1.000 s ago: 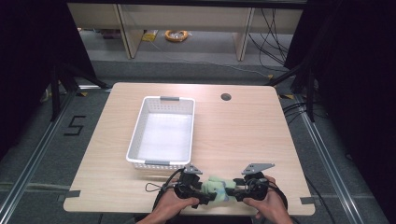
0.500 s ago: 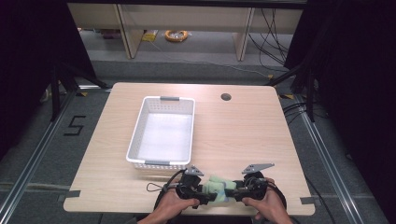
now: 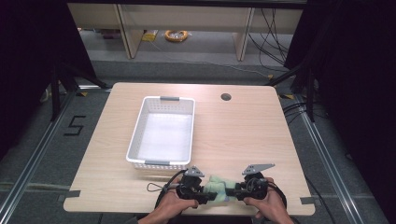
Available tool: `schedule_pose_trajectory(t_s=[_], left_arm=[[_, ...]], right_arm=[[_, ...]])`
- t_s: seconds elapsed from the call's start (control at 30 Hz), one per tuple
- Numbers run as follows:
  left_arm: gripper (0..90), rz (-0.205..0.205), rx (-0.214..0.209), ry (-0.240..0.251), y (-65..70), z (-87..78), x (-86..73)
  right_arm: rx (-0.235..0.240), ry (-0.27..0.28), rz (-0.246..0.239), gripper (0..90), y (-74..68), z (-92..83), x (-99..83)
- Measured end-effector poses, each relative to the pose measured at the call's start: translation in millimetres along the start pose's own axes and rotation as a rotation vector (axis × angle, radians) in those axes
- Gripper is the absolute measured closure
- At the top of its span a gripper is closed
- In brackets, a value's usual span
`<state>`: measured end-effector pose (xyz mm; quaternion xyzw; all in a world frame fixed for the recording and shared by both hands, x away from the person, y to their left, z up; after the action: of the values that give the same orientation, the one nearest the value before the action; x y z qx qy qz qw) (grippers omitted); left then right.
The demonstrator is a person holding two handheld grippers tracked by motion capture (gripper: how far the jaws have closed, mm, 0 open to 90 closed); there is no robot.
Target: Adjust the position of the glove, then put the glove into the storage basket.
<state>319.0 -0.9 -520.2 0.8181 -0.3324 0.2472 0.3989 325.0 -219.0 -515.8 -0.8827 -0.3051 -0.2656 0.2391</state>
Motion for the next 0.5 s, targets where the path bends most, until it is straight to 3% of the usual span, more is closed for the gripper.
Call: schedule_pose_trajectory(t_s=[0.03, 0.13, 0.17, 0.23, 0.27, 0.3, 0.37, 0.5], left_arm=[[65.1, 0.003, 0.008, -0.028, 0.4, -2.3, 0.9], [66.2, 0.013, -0.015, -0.027, 0.1, -3.0, 1.0], [66.5, 0.008, -0.024, -0.024, 0.2, -2.9, 1.1], [66.8, 0.007, -0.022, -0.022, 0.2, -3.8, 0.4], [66.9, -0.001, -0.021, -0.015, 0.8, -3.8, 0.0], [67.0, 0.002, -0.023, -0.018, 0.8, -4.7, -0.2], [67.3, 0.007, -0.026, -0.019, 1.2, -6.2, -0.5], [67.9, 0.011, -0.026, -0.02, 2.0, -10.1, -0.9]], right_arm=[[0.004, 0.003, -0.003, 67.0, 0.3, -0.4, -0.1], [0.026, 0.003, 0.015, 68.1, -1.7, -1.8, -0.6], [0.013, 0.016, -0.01, 68.2, -0.2, -1.7, -0.1], [-0.003, 0.021, -0.014, 68.3, -0.5, -2.9, -0.1], [0.03, 0.004, 0.018, 68.4, -3.1, -3.2, -0.6], [0.02, 0.022, -0.005, 68.5, -1.7, -2.9, -0.2], [0.003, 0.019, -0.005, 68.6, -3.2, -3.8, 0.0], [0.025, 0.029, -0.002, 69.1, -5.9, -4.4, 1.1]])
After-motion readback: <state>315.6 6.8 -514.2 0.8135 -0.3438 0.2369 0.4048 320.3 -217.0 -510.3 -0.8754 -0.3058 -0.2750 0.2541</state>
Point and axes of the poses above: each handheld gripper's, and its own axes: z roughly forward along the jaws, x roughly out of its top, y roughly to its right, the point moved 2 cm from there along z, roughly forward along the jaws, and after that the axes turned 6 degrees about -x, right-handed, at the moved point
